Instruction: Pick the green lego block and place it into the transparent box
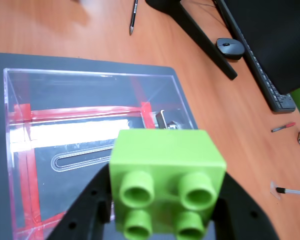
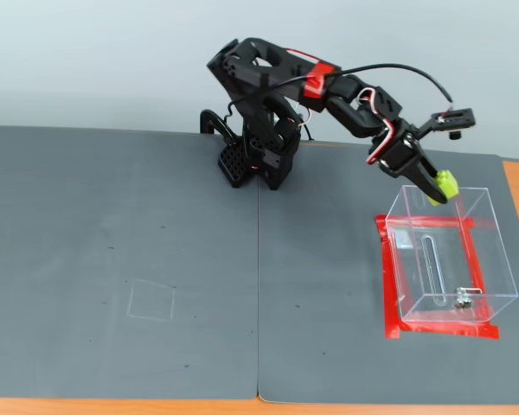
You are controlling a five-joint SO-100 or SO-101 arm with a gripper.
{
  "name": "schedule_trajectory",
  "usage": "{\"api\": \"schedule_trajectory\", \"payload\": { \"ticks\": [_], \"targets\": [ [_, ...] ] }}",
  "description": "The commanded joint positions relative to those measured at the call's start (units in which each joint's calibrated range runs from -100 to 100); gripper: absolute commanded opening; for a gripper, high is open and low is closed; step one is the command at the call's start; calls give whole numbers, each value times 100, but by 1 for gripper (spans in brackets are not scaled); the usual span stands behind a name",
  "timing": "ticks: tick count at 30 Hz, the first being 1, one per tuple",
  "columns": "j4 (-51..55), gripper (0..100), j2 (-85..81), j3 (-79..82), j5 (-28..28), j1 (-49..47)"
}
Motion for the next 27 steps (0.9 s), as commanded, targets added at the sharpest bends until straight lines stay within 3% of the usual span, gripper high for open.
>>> {"api": "schedule_trajectory", "payload": {
  "ticks": [1, 13, 23, 27],
  "targets": [
    [-102, 13, 565, -687, -6, -12],
    [-93, 13, 1938, -1628, -6, -27],
    [-84, 13, 2142, -1773, -6, -94],
    [-84, 21, 2125, -1745, 5, -94]
  ]
}}
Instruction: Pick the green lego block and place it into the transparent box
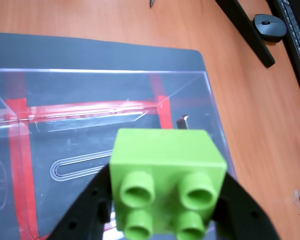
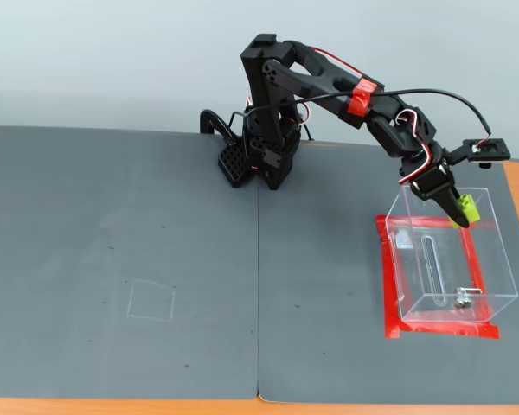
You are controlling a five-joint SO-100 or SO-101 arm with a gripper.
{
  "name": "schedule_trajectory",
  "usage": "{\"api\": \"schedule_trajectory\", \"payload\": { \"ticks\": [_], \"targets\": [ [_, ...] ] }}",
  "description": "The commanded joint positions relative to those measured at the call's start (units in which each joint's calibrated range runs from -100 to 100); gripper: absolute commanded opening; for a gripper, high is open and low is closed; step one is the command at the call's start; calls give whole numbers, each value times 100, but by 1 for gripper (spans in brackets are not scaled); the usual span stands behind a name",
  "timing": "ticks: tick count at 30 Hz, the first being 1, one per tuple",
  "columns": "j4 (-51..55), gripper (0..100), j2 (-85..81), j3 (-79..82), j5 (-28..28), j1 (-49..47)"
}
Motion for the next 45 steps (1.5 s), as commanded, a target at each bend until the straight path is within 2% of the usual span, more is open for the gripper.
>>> {"api": "schedule_trajectory", "payload": {
  "ticks": [1, 5, 24, 33, 37, 39, 45],
  "targets": [
    [-84, 25, -84, -246, 26, 24],
    [-84, 30, -127, -209, 36, 39],
    [-76, 30, -152, -200, -11, 99],
    [-84, 12, -661, -74, -6, 345],
    [-84, 7, -1059, 297, -6, 516],
    [-93, 2, -1678, 768, -6, 740],
    [-154, 2, -3187, 1989, -6, 1367]
  ]
}}
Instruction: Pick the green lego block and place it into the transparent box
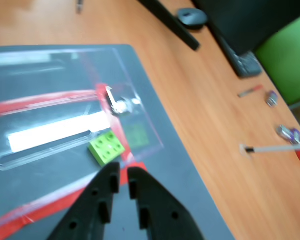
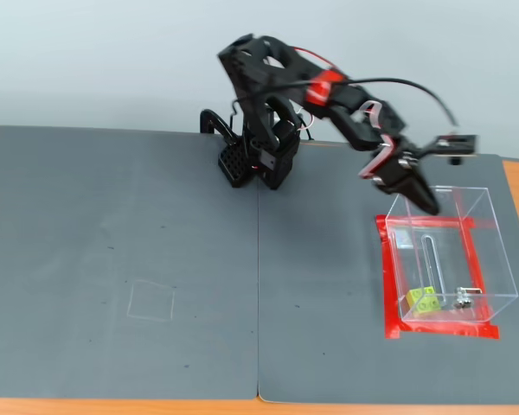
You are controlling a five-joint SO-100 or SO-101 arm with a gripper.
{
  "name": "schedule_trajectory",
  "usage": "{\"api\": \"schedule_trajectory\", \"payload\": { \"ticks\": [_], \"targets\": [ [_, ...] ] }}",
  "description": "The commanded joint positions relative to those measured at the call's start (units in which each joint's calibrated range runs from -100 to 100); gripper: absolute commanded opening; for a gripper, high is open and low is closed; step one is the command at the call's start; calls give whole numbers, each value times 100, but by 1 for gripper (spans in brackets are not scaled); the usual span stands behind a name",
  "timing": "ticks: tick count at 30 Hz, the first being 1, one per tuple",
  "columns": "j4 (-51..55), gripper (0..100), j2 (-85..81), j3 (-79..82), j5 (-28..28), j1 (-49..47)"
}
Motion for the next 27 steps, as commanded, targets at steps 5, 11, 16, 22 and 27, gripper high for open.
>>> {"api": "schedule_trajectory", "payload": {
  "ticks": [5, 11, 16, 22, 27],
  "targets": [
    [-128, 2, -2233, 1674, -16, 895],
    [-58, 2, -4437, 3257, -329, 1850],
    [-15, 2, -5387, 4026, -558, 2491],
    [428, 2, -5370, 4134, -714, 3088],
    [384, 2, -5378, 4442, -834, 3498]
  ]
}}
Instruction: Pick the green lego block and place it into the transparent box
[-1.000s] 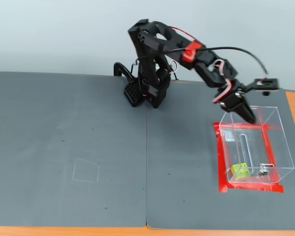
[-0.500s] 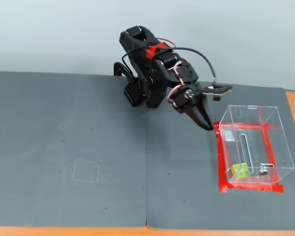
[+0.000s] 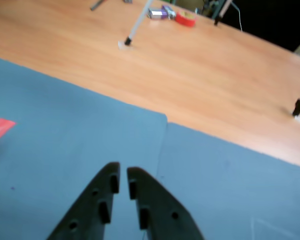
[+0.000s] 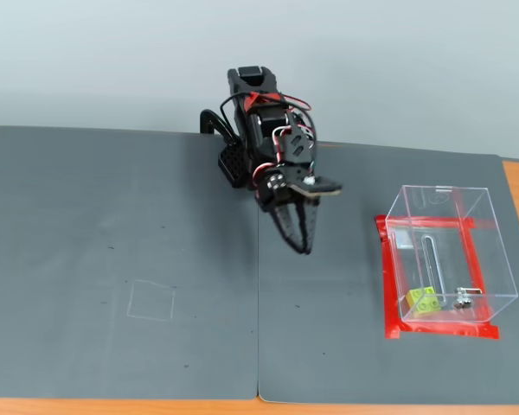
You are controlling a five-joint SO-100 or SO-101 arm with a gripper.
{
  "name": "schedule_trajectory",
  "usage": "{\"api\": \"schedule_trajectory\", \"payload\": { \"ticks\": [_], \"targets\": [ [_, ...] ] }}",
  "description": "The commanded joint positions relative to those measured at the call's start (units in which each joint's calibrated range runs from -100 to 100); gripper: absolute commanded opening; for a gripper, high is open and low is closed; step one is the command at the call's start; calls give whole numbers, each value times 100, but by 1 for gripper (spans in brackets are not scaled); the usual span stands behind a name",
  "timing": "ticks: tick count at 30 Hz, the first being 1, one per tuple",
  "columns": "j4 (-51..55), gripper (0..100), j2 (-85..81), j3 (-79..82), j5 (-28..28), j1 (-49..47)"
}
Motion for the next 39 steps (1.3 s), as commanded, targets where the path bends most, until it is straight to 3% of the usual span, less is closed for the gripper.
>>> {"api": "schedule_trajectory", "payload": {
  "ticks": [1, 15, 26, 39],
  "targets": [
    [-23, 2, -68, 276, -160, 383],
    [98, 2, -77, 548, -238, 793],
    [1956, 2, -85, 548, -384, 1196],
    [2051, 2, -77, 548, -754, 1561]
  ]
}}
